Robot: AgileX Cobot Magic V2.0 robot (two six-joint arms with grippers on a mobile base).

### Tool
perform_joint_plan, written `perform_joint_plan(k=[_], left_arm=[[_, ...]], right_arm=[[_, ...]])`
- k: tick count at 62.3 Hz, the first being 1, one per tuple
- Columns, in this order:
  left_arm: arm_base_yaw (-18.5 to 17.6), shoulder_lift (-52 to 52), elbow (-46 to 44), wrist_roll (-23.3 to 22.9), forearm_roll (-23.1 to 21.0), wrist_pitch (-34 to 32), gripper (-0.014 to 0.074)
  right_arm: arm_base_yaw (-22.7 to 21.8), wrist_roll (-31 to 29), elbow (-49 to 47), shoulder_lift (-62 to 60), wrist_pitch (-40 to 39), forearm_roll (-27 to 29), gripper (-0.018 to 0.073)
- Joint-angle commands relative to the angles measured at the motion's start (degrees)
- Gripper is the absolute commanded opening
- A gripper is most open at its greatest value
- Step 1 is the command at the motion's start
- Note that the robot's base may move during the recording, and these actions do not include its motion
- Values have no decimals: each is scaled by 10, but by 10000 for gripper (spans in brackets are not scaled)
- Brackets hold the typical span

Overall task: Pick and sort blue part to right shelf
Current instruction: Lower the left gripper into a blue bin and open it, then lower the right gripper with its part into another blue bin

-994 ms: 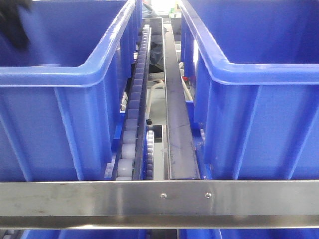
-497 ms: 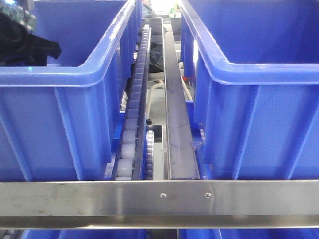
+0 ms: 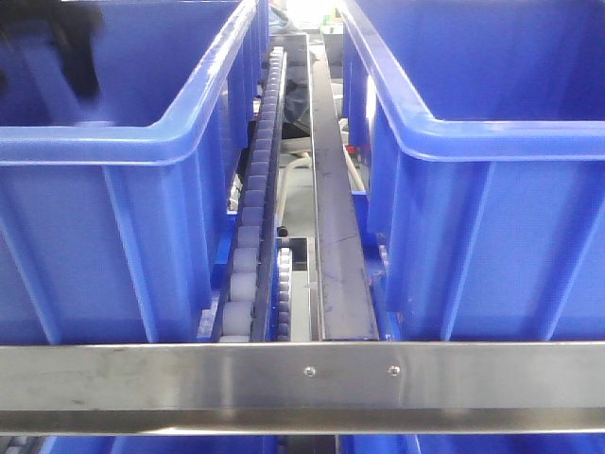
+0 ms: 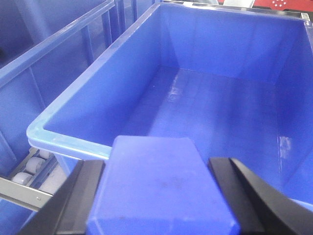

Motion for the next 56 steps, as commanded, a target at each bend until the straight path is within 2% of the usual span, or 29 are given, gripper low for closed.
perform_joint_plan(k=[1, 21, 34, 44, 56], left_arm=[[-1, -85, -11, 1, 1, -26, 522], [-1, -313, 109, 1, 14, -80, 254], [-1, -450, 217, 1, 19, -112, 139], [-1, -554, 294, 1, 44, -118, 123], [-1, -653, 347, 1, 72, -119, 123]], right_arm=[[-1, -3, -16, 9, -48, -11, 278], [-1, -3, -16, 9, -48, -11, 278], [-1, -3, -19, 30, -55, -11, 278], [-1, -3, -44, 75, -71, -11, 278], [-1, -3, -120, 174, -68, -10, 278]])
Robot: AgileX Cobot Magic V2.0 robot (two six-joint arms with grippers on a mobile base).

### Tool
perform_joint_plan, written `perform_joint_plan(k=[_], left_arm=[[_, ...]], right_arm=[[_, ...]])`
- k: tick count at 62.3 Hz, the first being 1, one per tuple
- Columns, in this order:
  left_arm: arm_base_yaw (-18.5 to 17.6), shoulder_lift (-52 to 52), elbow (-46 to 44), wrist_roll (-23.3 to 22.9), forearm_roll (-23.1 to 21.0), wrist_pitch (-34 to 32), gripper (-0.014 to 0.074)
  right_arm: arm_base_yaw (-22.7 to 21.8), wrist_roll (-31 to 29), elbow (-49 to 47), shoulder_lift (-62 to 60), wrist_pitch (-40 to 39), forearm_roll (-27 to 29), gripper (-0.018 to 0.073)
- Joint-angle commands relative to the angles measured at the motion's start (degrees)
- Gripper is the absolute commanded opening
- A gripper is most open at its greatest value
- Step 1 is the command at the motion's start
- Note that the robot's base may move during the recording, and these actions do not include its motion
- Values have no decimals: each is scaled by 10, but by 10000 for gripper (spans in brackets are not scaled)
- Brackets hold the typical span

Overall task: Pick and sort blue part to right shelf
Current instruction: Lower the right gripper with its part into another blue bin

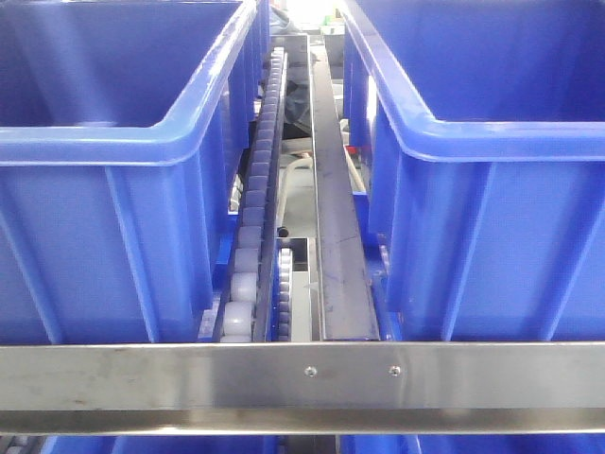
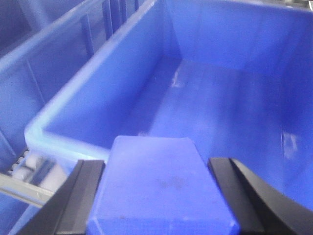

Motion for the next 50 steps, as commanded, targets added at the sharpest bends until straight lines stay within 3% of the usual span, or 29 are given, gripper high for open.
perform_joint_plan(k=[1, 33, 50], left_arm=[[-1, -32, 1, 1, 16, -48, 123], [-1, -79, 15, 1, 16, -26, 123], [-1, -79, 15, 1, 16, -26, 124]], right_arm=[[-1, -3, -56, 58, -55, -9, 278], [-7, -3, -332, 452, 95, 11, 278], [-106, -3, -417, 625, 135, 12, 278]])
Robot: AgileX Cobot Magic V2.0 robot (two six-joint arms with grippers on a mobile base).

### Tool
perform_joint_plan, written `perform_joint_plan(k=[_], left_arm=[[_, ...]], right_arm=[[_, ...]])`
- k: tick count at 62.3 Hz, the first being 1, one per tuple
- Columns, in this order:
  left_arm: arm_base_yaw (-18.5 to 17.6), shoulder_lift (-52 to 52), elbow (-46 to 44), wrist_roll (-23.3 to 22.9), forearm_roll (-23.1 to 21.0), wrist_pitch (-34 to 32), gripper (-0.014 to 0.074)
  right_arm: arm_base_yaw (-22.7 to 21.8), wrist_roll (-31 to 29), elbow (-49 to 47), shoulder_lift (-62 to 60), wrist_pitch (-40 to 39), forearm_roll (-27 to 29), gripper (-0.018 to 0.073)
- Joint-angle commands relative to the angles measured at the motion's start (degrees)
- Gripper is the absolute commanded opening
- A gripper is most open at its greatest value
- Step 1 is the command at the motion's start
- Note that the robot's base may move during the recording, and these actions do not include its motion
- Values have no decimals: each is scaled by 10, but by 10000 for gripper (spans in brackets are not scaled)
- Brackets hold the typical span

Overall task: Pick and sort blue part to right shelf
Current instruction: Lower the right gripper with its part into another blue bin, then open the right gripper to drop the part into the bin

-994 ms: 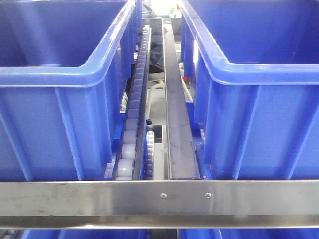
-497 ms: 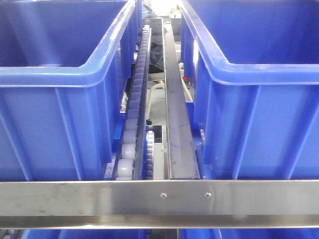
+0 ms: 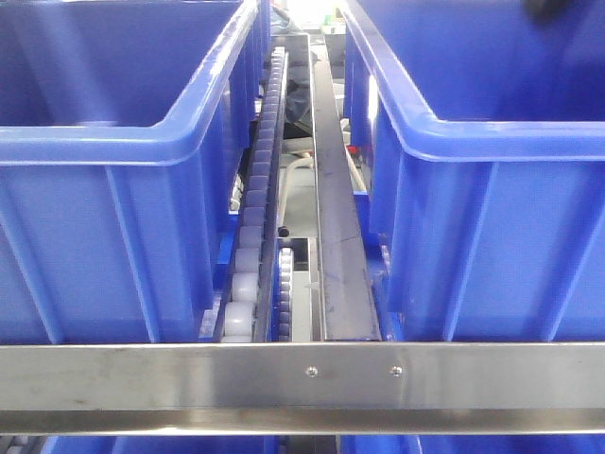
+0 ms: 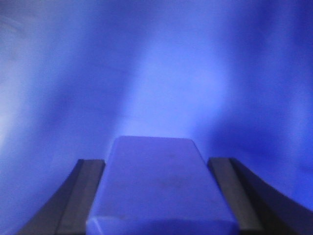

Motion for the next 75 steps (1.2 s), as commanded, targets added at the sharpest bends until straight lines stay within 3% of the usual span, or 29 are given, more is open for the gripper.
perform_joint_plan(k=[1, 14, 43, 49, 59, 75], left_arm=[[-1, 5, -16, 1, 9, -41, 124], [-1, 5, -16, 1, 9, -41, 123], [-1, 5, -16, 1, 9, -37, 123], [-1, 5, -16, 1, 9, -33, 124], [-1, 5, -16, 1, 9, -22, 124], [-1, 3, -16, 1, 9, -9, 124]], right_arm=[[-37, -3, -40, 29, -21, -11, 278], [-95, -3, -66, 126, -39, -4, 278], [-100, -4, -81, 233, -100, -26, 282], [-100, -4, -81, 234, -96, -26, 362], [-100, -4, -81, 233, -91, -26, 623], [-100, -4, -81, 186, -86, -26, 590]])
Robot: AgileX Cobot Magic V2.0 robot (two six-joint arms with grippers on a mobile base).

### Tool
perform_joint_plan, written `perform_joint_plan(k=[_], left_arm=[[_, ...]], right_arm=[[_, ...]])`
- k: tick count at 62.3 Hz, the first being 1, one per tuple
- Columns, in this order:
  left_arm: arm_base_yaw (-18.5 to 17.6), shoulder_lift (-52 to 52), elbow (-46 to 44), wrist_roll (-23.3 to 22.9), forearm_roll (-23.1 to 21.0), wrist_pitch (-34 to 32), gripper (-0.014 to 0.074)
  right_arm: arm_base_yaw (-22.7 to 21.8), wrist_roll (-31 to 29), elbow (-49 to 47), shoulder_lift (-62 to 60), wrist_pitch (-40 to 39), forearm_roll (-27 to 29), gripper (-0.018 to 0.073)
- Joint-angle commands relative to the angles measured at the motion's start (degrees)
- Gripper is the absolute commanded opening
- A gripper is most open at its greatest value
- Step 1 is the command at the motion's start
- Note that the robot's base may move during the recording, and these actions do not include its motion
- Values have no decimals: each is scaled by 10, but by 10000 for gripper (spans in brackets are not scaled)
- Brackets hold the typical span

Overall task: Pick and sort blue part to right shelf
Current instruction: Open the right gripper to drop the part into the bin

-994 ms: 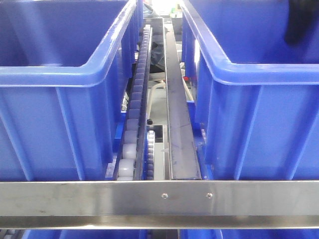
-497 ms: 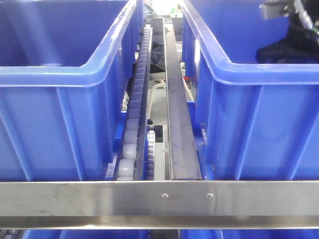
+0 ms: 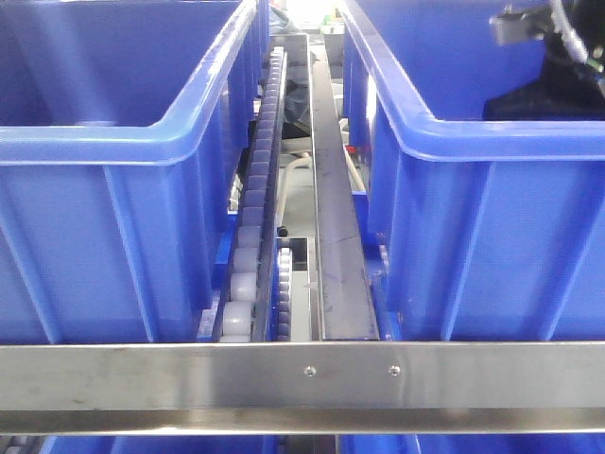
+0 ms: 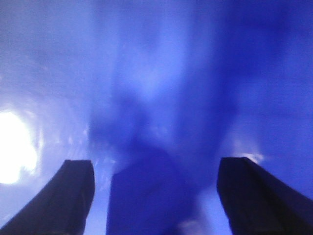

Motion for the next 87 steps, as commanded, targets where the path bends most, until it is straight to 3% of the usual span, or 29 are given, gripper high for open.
perform_joint_plan(k=[1, 7, 11, 23, 25, 37, 61, 75, 87], left_arm=[[-1, 2, -16, 0, 9, -39, 124], [-1, -16, -16, 0, 9, -39, 124], [-1, -29, -16, 9, 9, -38, 124], [-1, -79, -16, 47, 9, -15, 124], [-1, -85, -16, 47, 9, -11, 123], [-1, -125, 9, 91, -2, 1, 124], [-1, -136, 34, 91, -2, 1, 123], [-1, -136, 34, 91, -2, 1, 124], [-1, -136, 34, 91, -2, 1, 123]], right_arm=[[-3, -4, -19, -60, -13, -15, 590], [-3, -4, -18, -104, -8, -15, 566], [-3, -4, -18, -134, -7, -15, 487], [3, -4, -17, -225, 3, -15, 54], [5, -4, -14, -238, 3, -15, 19], [37, -4, 87, -368, -33, -15, 35], [66, -4, 357, -669, -107, -15, 35], [66, -4, 426, -803, -121, -19, 35], [66, -4, 434, -828, -146, -19, 35]])
